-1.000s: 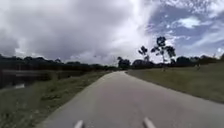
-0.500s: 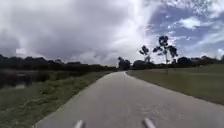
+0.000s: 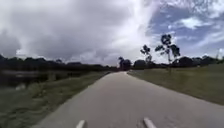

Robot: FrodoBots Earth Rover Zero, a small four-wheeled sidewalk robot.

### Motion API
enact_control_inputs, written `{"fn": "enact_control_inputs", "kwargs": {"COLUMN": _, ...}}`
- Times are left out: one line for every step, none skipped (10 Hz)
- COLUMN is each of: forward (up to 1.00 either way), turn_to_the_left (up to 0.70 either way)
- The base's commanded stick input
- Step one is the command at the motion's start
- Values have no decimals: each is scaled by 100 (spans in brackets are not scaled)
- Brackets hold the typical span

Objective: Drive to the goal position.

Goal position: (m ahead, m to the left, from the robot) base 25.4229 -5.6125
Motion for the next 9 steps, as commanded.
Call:
{"fn": "enact_control_inputs", "kwargs": {"forward": 70, "turn_to_the_left": 0}}
{"fn": "enact_control_inputs", "kwargs": {"forward": 70, "turn_to_the_left": 0}}
{"fn": "enact_control_inputs", "kwargs": {"forward": 70, "turn_to_the_left": 0}}
{"fn": "enact_control_inputs", "kwargs": {"forward": 70, "turn_to_the_left": 0}}
{"fn": "enact_control_inputs", "kwargs": {"forward": 70, "turn_to_the_left": 0}}
{"fn": "enact_control_inputs", "kwargs": {"forward": 70, "turn_to_the_left": 0}}
{"fn": "enact_control_inputs", "kwargs": {"forward": 70, "turn_to_the_left": -5}}
{"fn": "enact_control_inputs", "kwargs": {"forward": 70, "turn_to_the_left": -19}}
{"fn": "enact_control_inputs", "kwargs": {"forward": 70, "turn_to_the_left": -32}}
